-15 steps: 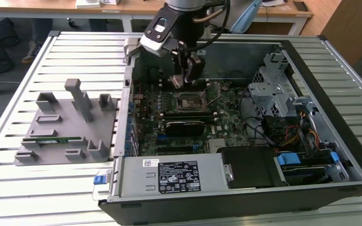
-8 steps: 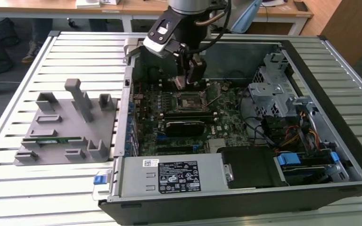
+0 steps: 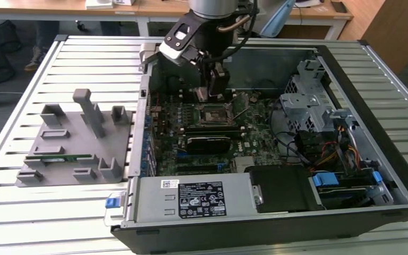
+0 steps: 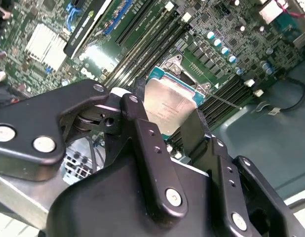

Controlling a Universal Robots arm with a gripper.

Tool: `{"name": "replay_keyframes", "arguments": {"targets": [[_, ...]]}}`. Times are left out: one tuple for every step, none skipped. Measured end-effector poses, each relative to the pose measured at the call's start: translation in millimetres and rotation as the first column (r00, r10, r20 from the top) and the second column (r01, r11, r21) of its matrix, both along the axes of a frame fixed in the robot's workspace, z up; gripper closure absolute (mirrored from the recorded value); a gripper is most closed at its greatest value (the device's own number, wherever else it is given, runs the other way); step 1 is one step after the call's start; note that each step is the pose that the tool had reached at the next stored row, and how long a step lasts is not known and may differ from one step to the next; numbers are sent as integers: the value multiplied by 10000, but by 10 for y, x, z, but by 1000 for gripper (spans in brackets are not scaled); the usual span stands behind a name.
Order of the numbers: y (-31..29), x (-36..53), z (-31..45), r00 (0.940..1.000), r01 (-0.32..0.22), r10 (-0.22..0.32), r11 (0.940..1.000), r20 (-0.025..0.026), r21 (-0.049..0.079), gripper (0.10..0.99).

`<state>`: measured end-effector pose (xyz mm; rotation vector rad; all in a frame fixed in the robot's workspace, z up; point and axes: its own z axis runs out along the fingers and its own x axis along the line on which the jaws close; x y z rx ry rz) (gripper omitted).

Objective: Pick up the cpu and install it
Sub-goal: 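Place the cpu into insertion slot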

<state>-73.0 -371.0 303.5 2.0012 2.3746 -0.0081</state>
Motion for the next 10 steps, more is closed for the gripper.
{"name": "replay_keyframes", "arguments": {"targets": [[1,11,-23,9995,305,-305,9995,-1,-1,553],[7,27,-33,9995,318,-318,9995,-2,0,553],[14,46,-46,9995,320,-320,9995,-1,5,553],[25,65,-59,9995,321,-321,9995,0,8,553],[37,80,-71,9995,321,-321,9995,-1,9,553],[47,92,-82,9995,322,-322,9995,-1,12,553],[56,101,-92,9995,324,-324,9995,-2,21,553],[61,108,-102,9995,331,-331,9994,-1,43,553],[64,112,-112,9994,348,-348,9994,-2,73,553],[65,117,-122,9993,382,-382,9992,-3,106,553]]}}
